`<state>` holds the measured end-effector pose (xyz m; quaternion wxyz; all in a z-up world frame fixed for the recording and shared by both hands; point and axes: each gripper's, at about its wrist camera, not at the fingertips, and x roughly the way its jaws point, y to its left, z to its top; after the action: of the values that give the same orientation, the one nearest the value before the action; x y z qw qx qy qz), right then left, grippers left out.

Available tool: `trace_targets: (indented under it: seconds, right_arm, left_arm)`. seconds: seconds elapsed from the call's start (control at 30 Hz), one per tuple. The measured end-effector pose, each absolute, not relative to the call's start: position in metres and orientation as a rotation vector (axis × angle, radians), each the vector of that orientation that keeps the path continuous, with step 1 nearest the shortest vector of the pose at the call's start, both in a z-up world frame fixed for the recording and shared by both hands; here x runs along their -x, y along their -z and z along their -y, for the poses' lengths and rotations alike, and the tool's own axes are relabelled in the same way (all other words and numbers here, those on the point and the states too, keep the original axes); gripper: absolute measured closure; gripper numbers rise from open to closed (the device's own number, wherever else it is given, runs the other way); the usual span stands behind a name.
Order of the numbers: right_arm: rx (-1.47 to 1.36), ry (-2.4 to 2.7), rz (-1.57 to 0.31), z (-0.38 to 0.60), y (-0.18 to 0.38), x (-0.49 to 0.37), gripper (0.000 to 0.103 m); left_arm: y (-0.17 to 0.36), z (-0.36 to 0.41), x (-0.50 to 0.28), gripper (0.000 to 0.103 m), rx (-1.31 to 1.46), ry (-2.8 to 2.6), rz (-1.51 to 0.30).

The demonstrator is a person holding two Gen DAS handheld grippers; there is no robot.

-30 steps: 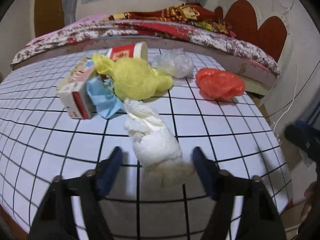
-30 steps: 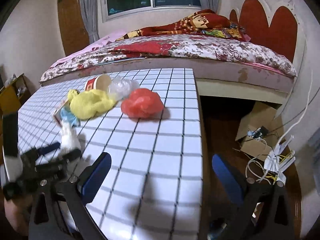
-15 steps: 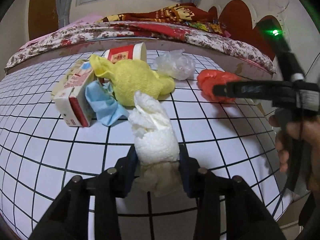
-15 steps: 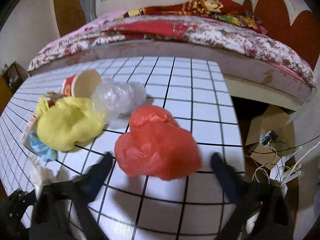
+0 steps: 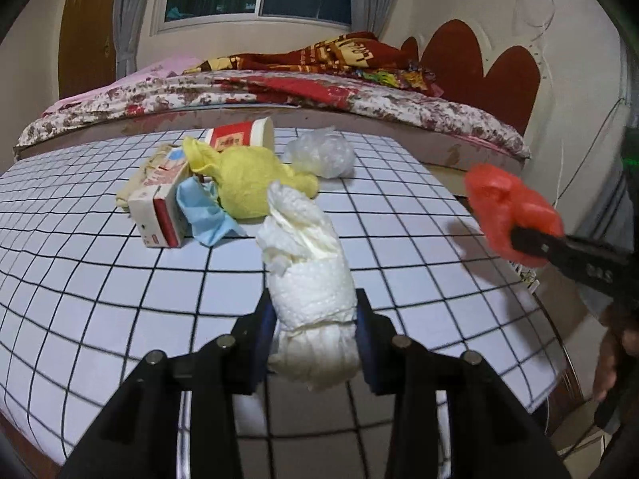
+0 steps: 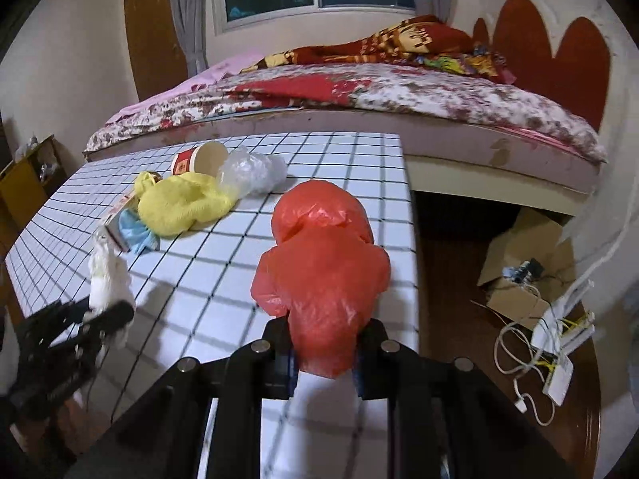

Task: Collect trash
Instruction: 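Carry tissue and red bag over the black bin while both tools drop them in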

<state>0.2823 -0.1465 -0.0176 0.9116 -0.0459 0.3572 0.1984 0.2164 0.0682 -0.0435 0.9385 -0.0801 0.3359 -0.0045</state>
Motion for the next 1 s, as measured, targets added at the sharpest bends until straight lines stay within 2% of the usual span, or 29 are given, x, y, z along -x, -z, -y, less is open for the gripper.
trace_targets:
  seconds: [0.27, 1.0]
  right_arm:
    - [0.064, -0.365, -0.697, 0.194, 0.002, -0.235, 0.082]
    - [-0.012, -0.263, -0.737, 0.333, 0.035, -0.163, 0.082]
  left_arm:
    - [0.035, -0.038, -0.190, 0.064, 0.156, 0.058, -0.681]
    - [0.029, 0.097, -0.145, 0.064, 0.016, 0.277, -0.722]
